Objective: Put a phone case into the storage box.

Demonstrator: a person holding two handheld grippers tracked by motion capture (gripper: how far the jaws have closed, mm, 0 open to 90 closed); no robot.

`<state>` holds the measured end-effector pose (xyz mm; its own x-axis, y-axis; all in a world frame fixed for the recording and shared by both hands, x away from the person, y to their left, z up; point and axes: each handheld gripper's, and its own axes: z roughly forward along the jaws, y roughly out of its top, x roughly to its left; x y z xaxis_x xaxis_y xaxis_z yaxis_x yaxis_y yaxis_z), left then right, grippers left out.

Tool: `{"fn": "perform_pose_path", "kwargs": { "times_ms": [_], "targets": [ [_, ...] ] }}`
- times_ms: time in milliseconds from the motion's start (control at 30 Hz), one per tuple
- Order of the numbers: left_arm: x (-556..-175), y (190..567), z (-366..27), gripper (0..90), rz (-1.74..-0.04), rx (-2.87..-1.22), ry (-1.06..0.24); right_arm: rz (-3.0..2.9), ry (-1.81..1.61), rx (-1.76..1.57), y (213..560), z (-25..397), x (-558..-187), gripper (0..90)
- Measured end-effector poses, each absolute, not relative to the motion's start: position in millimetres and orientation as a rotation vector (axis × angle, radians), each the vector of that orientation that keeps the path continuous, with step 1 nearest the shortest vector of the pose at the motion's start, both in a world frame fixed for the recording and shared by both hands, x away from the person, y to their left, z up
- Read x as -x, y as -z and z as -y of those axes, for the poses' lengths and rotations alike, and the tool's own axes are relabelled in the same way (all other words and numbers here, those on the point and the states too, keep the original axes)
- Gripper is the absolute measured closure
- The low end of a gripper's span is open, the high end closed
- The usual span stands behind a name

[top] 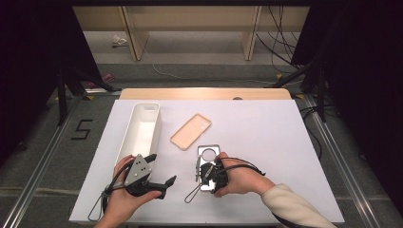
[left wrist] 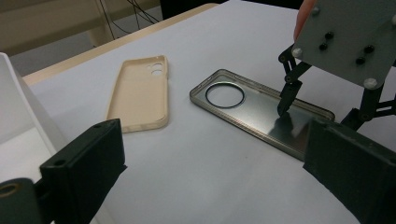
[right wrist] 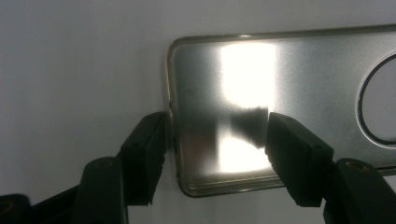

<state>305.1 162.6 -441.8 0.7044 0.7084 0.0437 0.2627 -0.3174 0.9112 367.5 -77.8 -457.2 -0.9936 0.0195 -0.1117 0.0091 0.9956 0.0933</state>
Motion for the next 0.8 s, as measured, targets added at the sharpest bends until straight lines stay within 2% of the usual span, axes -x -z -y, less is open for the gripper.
{"fn": "perform_pose_path", "kwargs": {
  "times_ms": [133,533,800],
  "targets": [
    [-305.1,441.8,-162.5,4.7,-0.754,-1.89,-0.546,-3.039,-0.129,0.012,456.4,76.3,-366.7,44.9],
    [-305.1,442.0,-162.5,4.8,-0.757,-1.889,-0.544,-3.037,-0.126,0.02,456.3,73.3,-365.8,45.7],
    [-305.1,442.4,-162.3,4.9,-0.752,-1.894,-0.541,-3.07,-0.122,0.047,455.8,72.6,-362.5,60.6]
  ]
}}
